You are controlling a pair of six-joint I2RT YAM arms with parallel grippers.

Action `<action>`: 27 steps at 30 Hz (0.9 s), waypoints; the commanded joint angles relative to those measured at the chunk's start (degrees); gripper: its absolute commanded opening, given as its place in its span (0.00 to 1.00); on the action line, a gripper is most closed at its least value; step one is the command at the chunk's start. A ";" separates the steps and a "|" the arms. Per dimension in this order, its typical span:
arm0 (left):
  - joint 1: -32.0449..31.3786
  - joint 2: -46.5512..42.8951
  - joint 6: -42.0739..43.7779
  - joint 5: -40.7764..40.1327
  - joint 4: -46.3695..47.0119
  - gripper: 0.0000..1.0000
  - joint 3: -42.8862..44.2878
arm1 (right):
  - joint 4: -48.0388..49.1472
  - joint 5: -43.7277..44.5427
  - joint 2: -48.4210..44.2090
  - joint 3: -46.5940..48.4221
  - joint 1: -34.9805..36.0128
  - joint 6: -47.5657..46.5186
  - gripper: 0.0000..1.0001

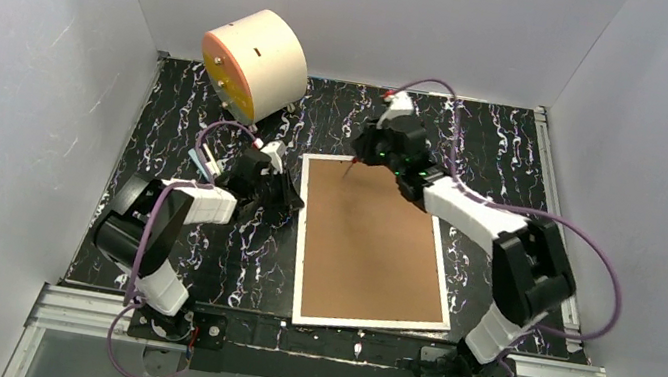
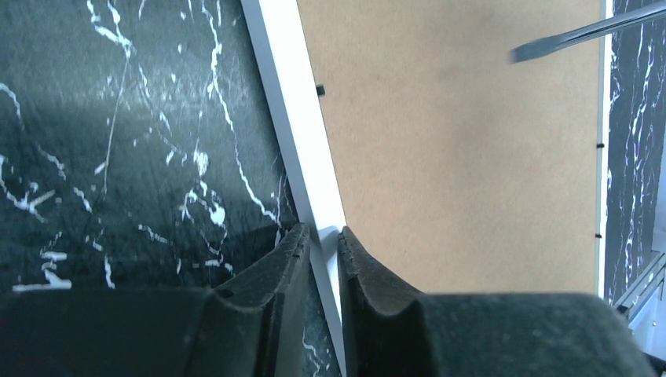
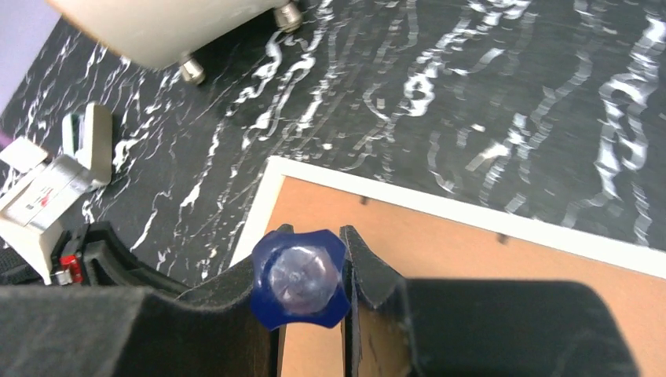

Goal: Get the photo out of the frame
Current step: Adjust the photo frame at the center of the board.

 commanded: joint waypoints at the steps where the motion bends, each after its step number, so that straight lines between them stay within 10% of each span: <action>1: -0.26 -1.71 2.35 -2.57 -11.43 0.06 -4.23 | 0.62 4.46 -9.89 -7.41 -6.12 6.61 0.01; 11: -0.28 -6.48 1.96 -0.79 -11.51 0.21 -7.33 | -7.55 8.83 -21.85 -17.69 -22.70 9.42 0.01; 16: -0.30 -8.85 0.84 0.33 -11.01 0.43 -6.84 | -10.22 9.42 -17.15 -12.63 -27.11 6.88 0.01; 27: -0.27 -9.11 0.83 2.96 -11.48 0.50 -5.49 | -8.78 13.35 -7.08 -4.31 -30.80 4.96 0.01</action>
